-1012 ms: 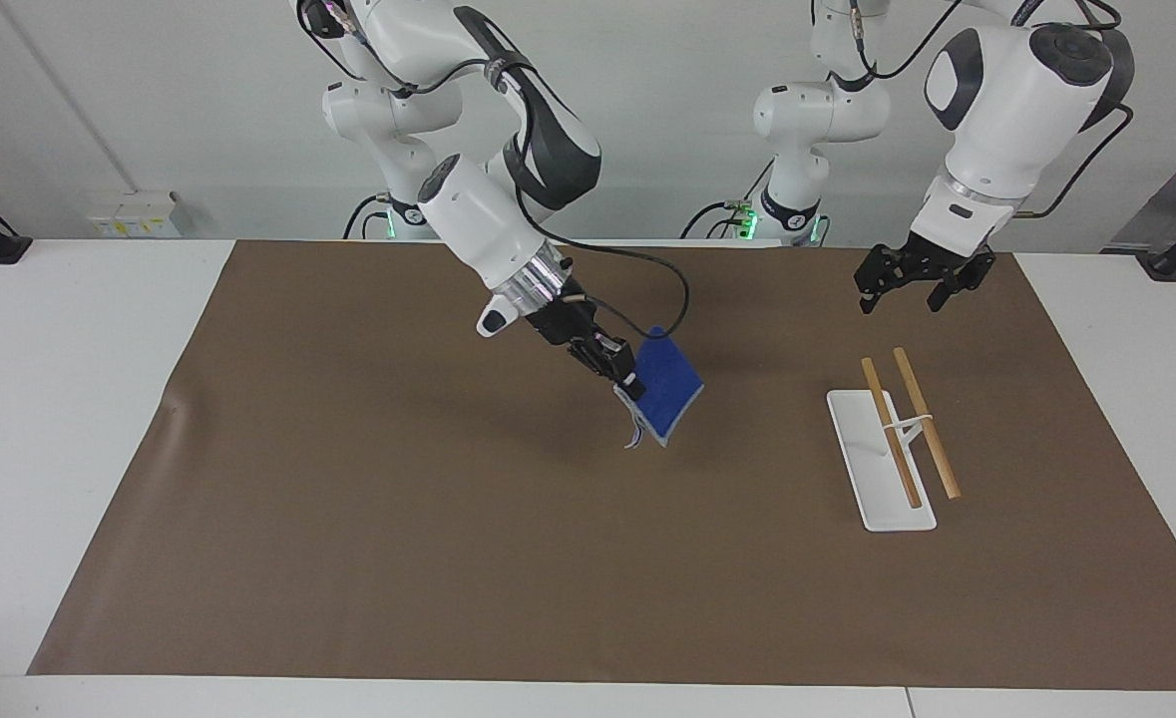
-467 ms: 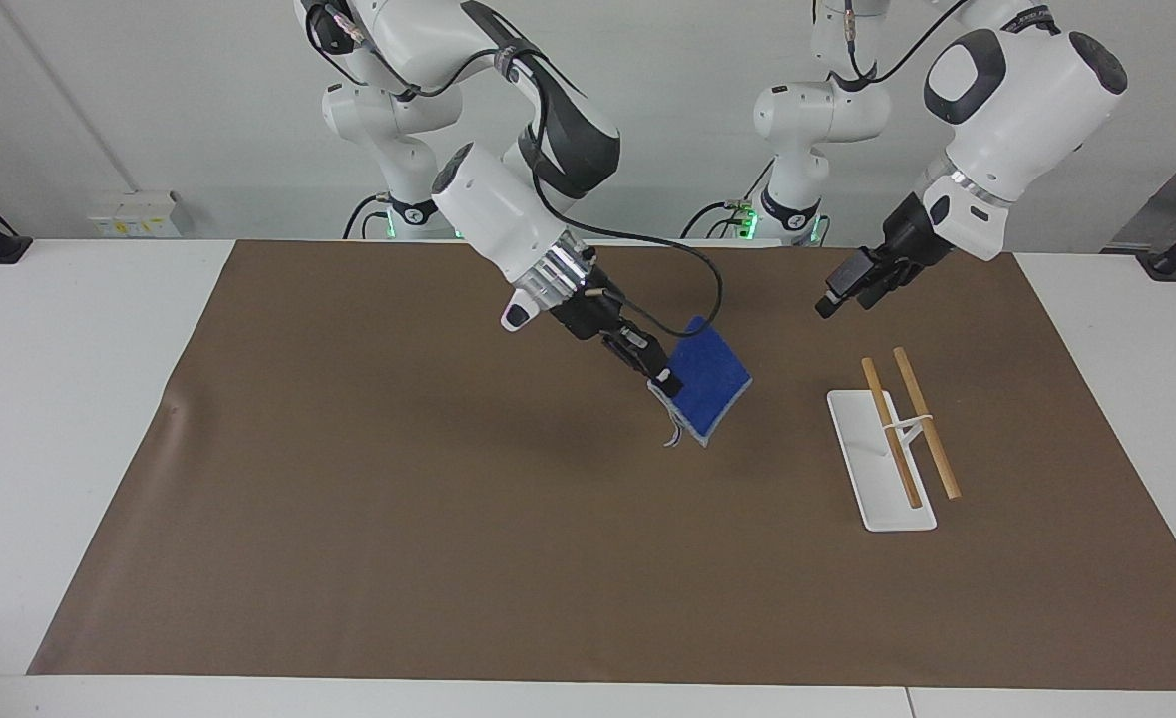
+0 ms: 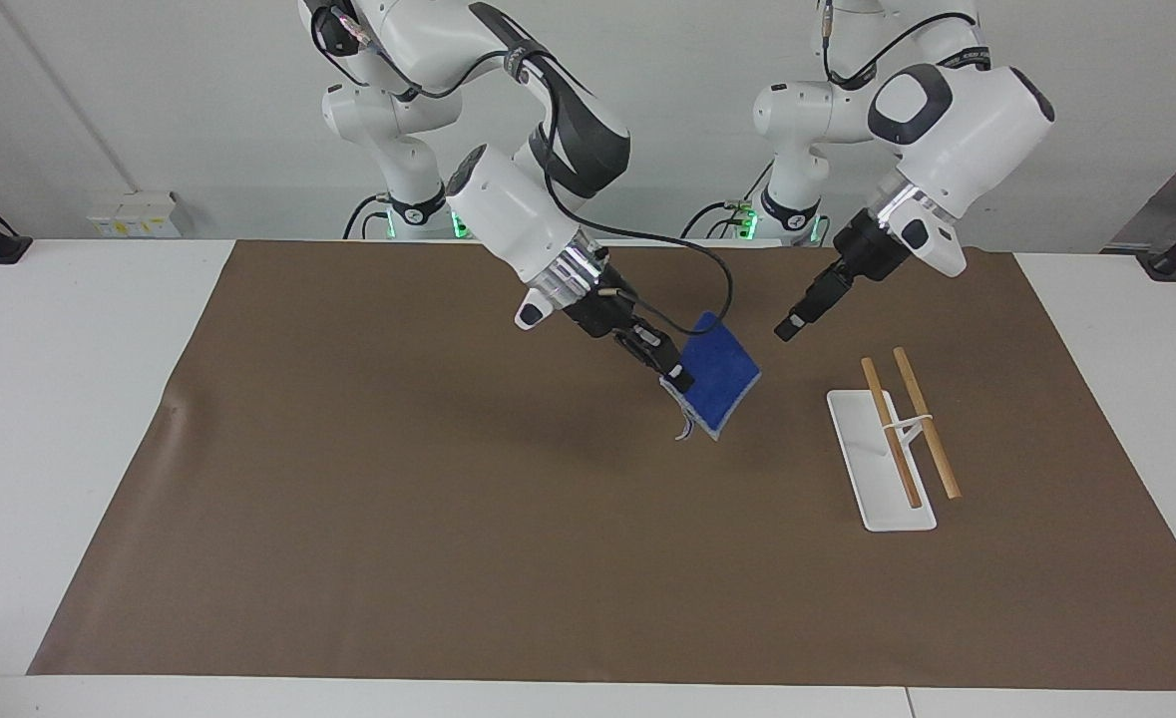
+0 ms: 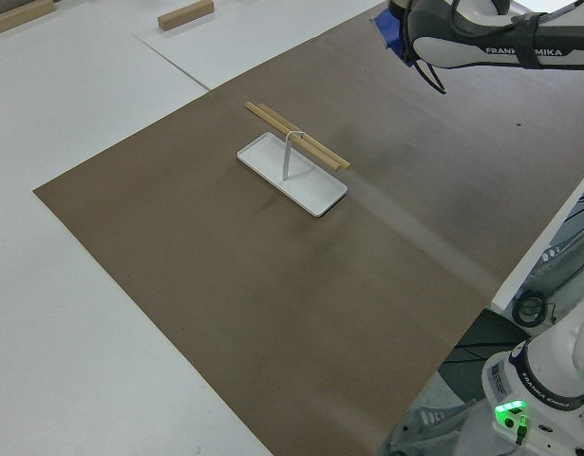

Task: Right arm passes towel to left arm to hang
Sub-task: 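Reach the left gripper to the towel held by the right gripper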

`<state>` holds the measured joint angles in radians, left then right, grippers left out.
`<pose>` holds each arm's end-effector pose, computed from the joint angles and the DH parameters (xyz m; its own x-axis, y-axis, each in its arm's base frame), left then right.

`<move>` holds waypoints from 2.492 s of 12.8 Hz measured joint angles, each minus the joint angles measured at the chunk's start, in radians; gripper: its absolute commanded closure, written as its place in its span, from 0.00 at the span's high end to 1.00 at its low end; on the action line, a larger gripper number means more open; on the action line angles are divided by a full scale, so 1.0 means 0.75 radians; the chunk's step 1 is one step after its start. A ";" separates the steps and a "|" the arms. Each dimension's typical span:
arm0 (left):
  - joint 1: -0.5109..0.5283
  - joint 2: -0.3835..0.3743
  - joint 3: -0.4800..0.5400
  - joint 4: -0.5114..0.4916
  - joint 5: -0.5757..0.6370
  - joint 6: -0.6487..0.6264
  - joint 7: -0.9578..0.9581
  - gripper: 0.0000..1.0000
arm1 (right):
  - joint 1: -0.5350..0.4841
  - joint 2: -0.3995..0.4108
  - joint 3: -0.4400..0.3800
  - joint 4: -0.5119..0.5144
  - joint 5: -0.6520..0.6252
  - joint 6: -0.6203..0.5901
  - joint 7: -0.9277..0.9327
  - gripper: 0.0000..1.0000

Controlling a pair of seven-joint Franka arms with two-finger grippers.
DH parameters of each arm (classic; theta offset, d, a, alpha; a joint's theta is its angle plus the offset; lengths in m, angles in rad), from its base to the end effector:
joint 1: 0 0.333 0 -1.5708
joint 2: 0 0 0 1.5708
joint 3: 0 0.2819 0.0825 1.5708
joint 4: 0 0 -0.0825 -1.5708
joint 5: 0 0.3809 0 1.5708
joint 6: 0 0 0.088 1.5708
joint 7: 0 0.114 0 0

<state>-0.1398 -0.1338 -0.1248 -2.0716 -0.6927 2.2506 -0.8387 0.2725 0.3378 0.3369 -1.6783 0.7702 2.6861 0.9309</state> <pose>0.5258 -0.1666 0.4886 0.6360 0.7047 -0.3145 0.7359 -0.4310 0.5222 0.5868 0.3545 0.4492 0.6485 -0.6656 -0.3693 -0.6710 -0.2707 -0.6903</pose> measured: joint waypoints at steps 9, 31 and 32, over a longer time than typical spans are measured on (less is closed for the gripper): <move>-0.195 0.034 -0.003 -0.186 -0.193 0.388 -0.099 1.00 | 0.000 0.002 0.000 0.000 0.001 -0.001 0.001 0.00; -0.247 0.076 0.004 -0.142 -0.390 0.606 0.048 0.00 | -0.006 0.002 -0.004 0.005 0.001 -0.001 0.001 0.04; -0.247 0.076 0.004 -0.142 -0.390 0.606 0.071 0.00 | -0.006 0.002 -0.004 0.005 0.001 -0.001 0.001 0.14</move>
<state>-0.3251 -0.0765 -0.1217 -2.1784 -0.9856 2.7051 -0.7854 0.2677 0.3391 0.3338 -1.6747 0.7708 2.6852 0.9316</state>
